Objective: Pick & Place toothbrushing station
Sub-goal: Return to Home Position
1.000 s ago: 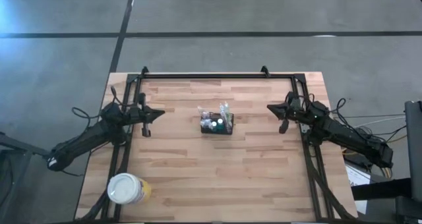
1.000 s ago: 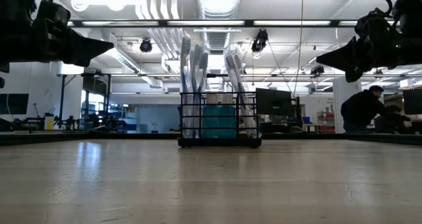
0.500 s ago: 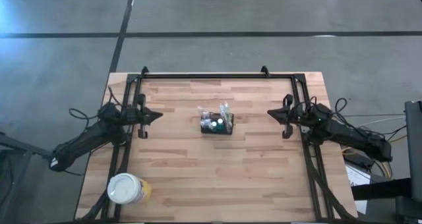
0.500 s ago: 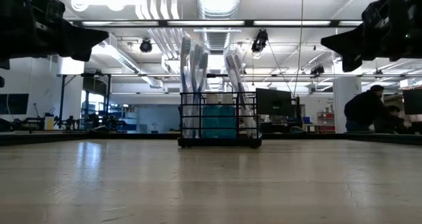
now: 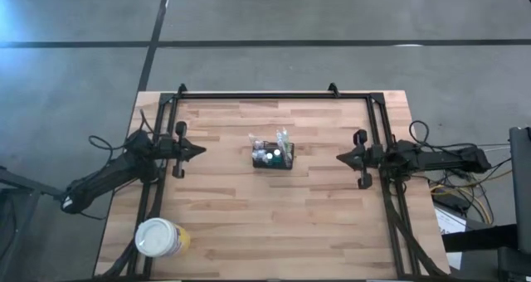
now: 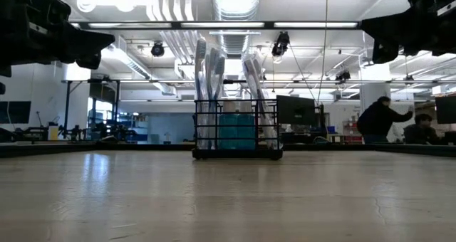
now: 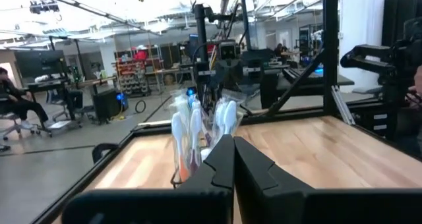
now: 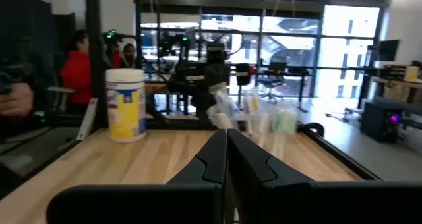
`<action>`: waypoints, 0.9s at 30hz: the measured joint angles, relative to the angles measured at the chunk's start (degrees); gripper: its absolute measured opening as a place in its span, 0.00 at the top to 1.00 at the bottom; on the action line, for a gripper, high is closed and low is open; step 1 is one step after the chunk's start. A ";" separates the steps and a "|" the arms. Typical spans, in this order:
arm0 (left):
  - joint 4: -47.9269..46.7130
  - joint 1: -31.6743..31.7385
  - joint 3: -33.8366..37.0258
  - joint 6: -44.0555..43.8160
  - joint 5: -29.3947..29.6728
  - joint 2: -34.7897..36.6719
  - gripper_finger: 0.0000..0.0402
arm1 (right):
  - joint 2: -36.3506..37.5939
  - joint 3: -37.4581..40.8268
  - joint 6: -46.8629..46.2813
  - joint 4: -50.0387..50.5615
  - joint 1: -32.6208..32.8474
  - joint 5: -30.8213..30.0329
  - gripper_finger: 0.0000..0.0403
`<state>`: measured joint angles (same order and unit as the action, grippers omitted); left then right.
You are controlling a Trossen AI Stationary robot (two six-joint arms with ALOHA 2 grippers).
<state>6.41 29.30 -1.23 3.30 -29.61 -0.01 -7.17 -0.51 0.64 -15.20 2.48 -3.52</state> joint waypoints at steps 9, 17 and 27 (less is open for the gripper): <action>-2.41 0.00 0.74 2.70 2.62 -0.26 1.00 | -1.54 0.00 -0.33 2.71 1.27 -2.90 0.98; -2.97 0.00 0.76 2.68 2.64 -0.42 1.00 | -5.00 -0.01 -0.66 2.54 1.27 -2.99 0.98; -3.21 0.00 0.78 1.89 2.49 -2.95 1.00 | -7.84 -0.02 -1.46 2.08 1.27 -3.05 0.98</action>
<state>3.20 29.30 -0.45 5.19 -27.11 -2.96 -15.01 -0.53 -0.82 -13.12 3.75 -6.57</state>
